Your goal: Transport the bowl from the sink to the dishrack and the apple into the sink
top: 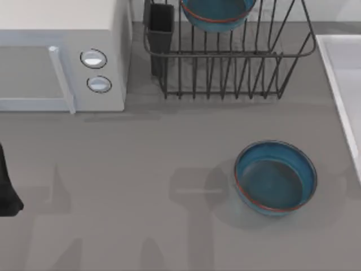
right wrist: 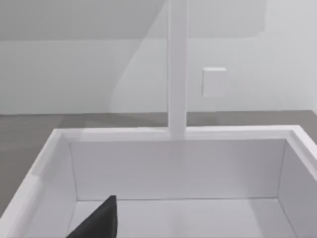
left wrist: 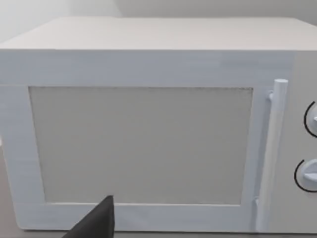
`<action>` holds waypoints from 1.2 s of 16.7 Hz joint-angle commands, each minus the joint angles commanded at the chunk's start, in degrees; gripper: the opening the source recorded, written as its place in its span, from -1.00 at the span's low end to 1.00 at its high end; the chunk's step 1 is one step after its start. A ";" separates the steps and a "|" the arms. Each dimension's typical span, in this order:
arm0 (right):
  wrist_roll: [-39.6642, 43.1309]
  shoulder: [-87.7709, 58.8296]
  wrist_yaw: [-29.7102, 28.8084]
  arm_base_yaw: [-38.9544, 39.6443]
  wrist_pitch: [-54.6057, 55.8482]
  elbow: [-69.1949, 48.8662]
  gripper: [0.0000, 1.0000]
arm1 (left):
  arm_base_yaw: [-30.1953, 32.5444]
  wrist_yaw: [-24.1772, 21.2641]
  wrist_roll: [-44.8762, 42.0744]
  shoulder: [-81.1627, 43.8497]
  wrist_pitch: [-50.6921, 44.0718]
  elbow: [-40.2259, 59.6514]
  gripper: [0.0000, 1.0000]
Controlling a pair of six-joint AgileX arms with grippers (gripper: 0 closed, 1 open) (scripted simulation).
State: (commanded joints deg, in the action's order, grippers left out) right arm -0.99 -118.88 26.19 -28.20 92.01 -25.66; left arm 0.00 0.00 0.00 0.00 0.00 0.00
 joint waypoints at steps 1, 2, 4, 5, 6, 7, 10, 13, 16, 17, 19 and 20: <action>-0.03 3.35 -0.73 0.81 -2.77 0.88 1.00 | 0.00 0.00 0.00 0.00 0.00 0.00 1.00; -0.05 7.13 -1.56 1.73 -5.91 1.85 1.00 | 0.00 0.00 0.00 0.00 0.00 0.00 1.00; -0.05 15.63 -3.46 3.83 -12.93 3.94 1.00 | 0.00 0.00 0.00 0.00 0.00 0.00 1.00; -0.02 20.28 -4.52 4.99 -16.72 5.03 1.00 | 0.00 0.00 0.00 0.00 0.00 0.00 1.00; 0.03 25.21 -5.65 6.22 -20.67 6.12 1.00 | 0.00 0.00 0.00 0.00 0.00 0.00 1.00; 0.11 30.50 -6.84 7.50 -24.73 7.22 1.00 | 0.00 0.00 0.00 0.00 0.00 0.00 1.00; 0.46 48.97 -10.70 11.65 -37.63 10.48 1.00 | 0.00 0.00 0.00 0.00 0.00 0.00 1.00; 0.81 69.90 -14.78 16.01 -51.59 13.96 1.00 | 0.00 0.00 0.00 0.00 0.00 0.00 1.00; 0.98 89.65 -18.77 20.26 -65.74 17.78 1.00 | 0.00 0.00 0.00 0.00 0.00 0.00 1.00; 1.00 95.31 -20.01 21.59 -70.23 19.06 1.00 | 0.00 0.00 0.00 0.00 0.00 0.00 1.00; 1.01 104.85 -22.29 24.03 -78.46 21.49 1.00 | 0.00 0.00 0.00 0.00 0.00 0.00 1.00; 1.00 108.71 -23.28 25.10 -82.05 22.58 1.00 | 0.00 0.00 0.00 0.00 0.00 0.00 1.00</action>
State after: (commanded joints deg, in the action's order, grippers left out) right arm 0.01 -10.16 2.90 -3.10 9.95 -3.09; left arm 0.00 0.00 0.00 0.00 0.00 0.00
